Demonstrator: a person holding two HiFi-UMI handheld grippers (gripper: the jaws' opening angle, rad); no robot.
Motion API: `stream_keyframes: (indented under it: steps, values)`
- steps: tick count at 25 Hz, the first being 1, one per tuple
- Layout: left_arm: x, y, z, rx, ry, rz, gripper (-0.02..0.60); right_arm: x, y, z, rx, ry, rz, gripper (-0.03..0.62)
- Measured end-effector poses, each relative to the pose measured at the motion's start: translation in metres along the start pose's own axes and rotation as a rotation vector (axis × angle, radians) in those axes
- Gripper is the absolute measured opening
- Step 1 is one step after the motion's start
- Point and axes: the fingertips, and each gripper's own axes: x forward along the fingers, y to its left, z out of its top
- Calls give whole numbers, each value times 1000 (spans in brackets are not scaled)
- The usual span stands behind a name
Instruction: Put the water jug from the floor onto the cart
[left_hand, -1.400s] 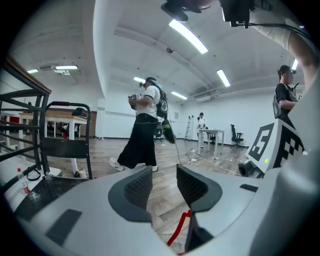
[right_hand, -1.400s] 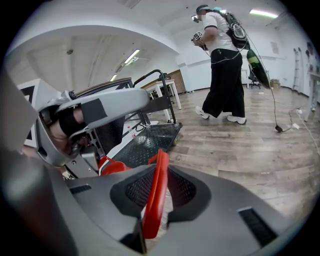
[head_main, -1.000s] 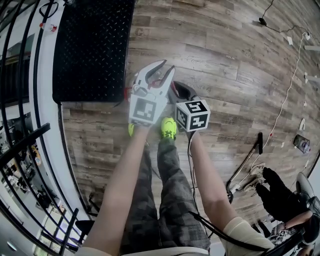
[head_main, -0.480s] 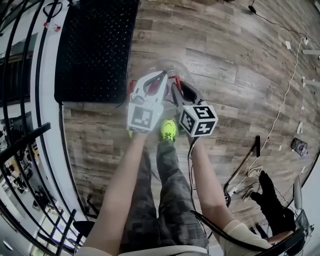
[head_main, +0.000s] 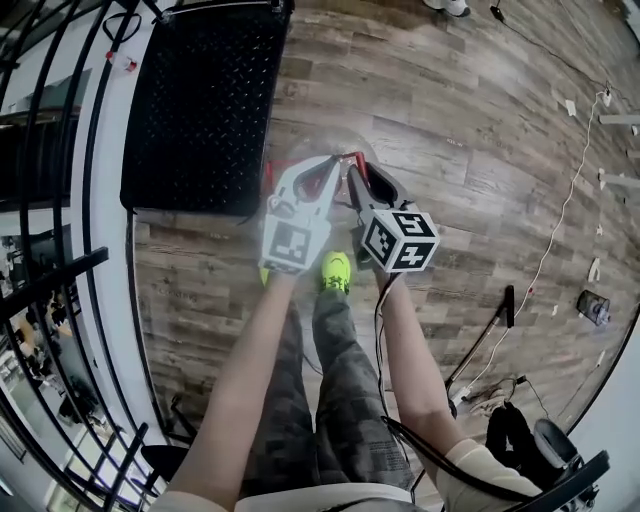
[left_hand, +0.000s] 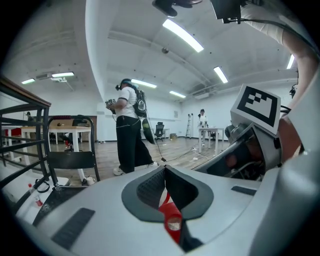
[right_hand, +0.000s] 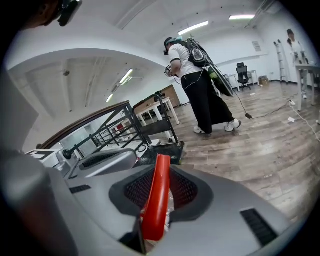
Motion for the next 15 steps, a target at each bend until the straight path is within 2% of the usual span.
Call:
stream_keyframes:
  steps: [5, 9, 15]
  values:
    - [-14, 9, 36, 21, -1, 21, 11, -9, 22, 35, 2, -18, 35, 81]
    - [-26, 19, 73, 21, -50, 68, 11, -21, 43, 63, -16, -27, 66, 83]
    - [-40, 38, 114, -23, -68, 147, 11, -36, 69, 98, -35, -43, 117, 83]
